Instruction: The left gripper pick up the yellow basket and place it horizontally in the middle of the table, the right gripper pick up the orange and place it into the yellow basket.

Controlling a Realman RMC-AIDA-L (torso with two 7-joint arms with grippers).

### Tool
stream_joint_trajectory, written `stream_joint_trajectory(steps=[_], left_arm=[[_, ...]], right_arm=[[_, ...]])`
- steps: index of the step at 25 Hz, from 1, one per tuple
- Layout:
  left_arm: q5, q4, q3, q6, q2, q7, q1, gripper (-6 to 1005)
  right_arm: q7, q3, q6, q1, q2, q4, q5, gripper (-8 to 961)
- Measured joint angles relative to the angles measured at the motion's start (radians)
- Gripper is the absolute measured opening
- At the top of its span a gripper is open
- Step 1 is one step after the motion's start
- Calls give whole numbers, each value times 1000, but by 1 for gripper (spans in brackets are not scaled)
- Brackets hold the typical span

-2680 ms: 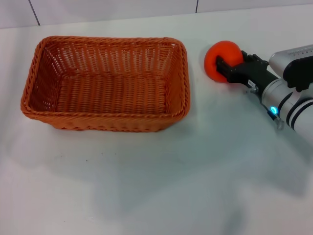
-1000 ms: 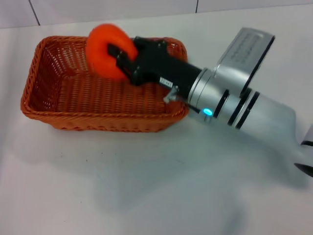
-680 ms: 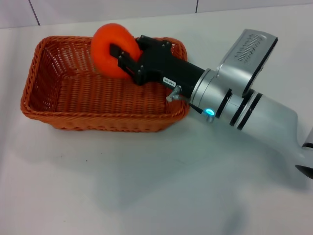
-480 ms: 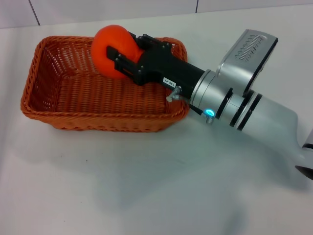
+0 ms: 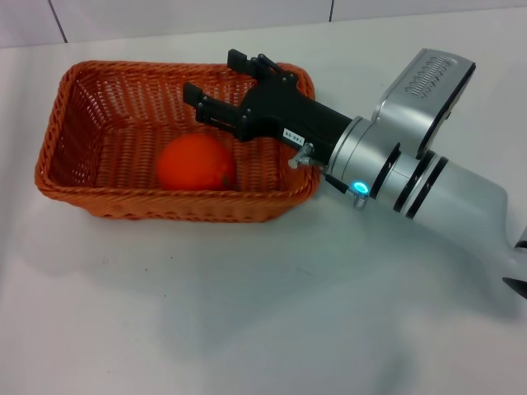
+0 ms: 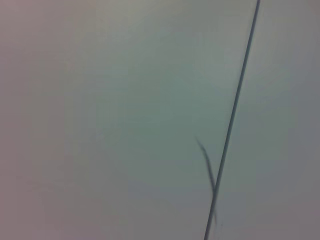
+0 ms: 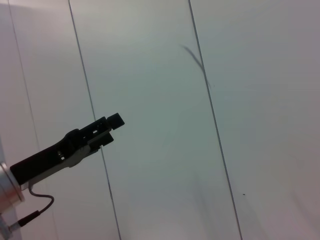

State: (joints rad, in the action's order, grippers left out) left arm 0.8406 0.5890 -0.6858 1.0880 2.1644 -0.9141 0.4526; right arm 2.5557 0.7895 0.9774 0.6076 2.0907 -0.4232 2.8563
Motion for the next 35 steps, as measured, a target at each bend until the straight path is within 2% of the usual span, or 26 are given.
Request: stream_joint_trajectory(steps=[2,8,14,21,28,35], left_arm=[[0,0,0,-5,-1,2,0,874],[0,-10,31,-39,-1,83,-5,874],[0,-60,120,-55,-4,152,-14,875],[0,-69,131,-57,-3,222,-62,875],[0,-84,132,-44,1,302,-112,876],[0,-114,131,-39,0,313,-126,876]], right_arm=[[16,3,4,2,0,2,0,860],[160,103,71,-20,1,4,0,931],[275,367,165,-107,-2,9,0,929],[276,615,200,-208,-1,39,0,928],[277,717,250,-263,3,108,0,927],[277,765,256,-273,2,167,0,927]])
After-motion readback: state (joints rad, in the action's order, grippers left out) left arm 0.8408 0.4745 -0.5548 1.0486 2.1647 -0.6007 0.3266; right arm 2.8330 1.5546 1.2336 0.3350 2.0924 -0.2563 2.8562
